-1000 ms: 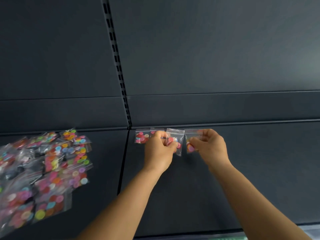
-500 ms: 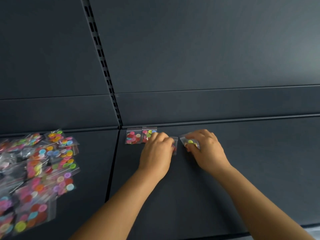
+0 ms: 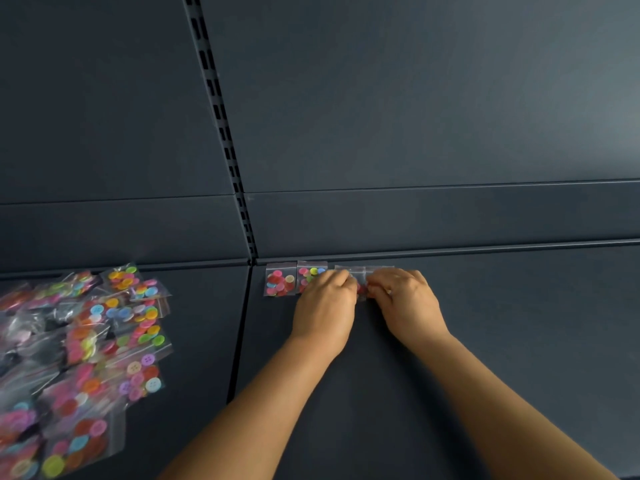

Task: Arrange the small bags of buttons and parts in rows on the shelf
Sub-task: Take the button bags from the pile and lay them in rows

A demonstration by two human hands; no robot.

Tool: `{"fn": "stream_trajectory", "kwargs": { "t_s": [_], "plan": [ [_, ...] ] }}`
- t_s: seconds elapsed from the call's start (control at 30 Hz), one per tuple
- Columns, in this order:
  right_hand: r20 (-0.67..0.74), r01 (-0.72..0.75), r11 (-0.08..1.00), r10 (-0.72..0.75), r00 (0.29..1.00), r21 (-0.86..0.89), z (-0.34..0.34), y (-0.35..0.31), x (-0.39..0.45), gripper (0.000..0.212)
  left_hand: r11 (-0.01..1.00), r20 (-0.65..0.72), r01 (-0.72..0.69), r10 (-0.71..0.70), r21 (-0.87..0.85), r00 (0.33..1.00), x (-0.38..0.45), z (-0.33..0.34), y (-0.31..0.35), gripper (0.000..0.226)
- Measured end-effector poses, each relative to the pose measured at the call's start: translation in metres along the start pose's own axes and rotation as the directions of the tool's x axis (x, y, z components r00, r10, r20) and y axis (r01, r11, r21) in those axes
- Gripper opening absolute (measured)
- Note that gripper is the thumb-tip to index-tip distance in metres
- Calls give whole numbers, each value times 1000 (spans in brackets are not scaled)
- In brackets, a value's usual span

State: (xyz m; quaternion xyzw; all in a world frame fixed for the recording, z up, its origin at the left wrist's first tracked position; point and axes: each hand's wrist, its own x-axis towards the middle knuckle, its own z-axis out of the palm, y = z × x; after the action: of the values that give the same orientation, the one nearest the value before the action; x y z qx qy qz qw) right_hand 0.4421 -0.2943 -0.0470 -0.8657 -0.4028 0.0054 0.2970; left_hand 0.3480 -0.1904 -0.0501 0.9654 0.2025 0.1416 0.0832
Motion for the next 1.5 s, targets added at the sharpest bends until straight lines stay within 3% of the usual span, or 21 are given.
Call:
{"fn": "stream_trajectory", "kwargs": {
  "t_s": [0.67, 0.93, 1.1, 1.3, 1.5],
  "plan": [
    [33, -9, 1000, 9, 999, -25, 0, 3, 18, 15, 994, 70, 37, -44, 98, 997, 14, -4, 1, 31],
    [25, 4, 999, -2, 1000, -50, -6, -1, 16, 17, 991, 71, 60, -69, 121, 995, 13, -5, 5, 39],
    [39, 76, 991, -72, 997, -112, -16, -13, 6, 27, 985, -11, 99, -99, 139, 995, 0, -21, 2, 51],
    [143, 251, 961, -233, 962, -117, -16, -60, -9, 56, 969, -144, 212, -194, 124, 970, -48, -64, -20, 55],
    [205, 399, 915, -381, 902, -57, 3, -123, -27, 61, 934, -189, 327, -298, 145, 936, -112, -99, -60, 58]
  ]
}}
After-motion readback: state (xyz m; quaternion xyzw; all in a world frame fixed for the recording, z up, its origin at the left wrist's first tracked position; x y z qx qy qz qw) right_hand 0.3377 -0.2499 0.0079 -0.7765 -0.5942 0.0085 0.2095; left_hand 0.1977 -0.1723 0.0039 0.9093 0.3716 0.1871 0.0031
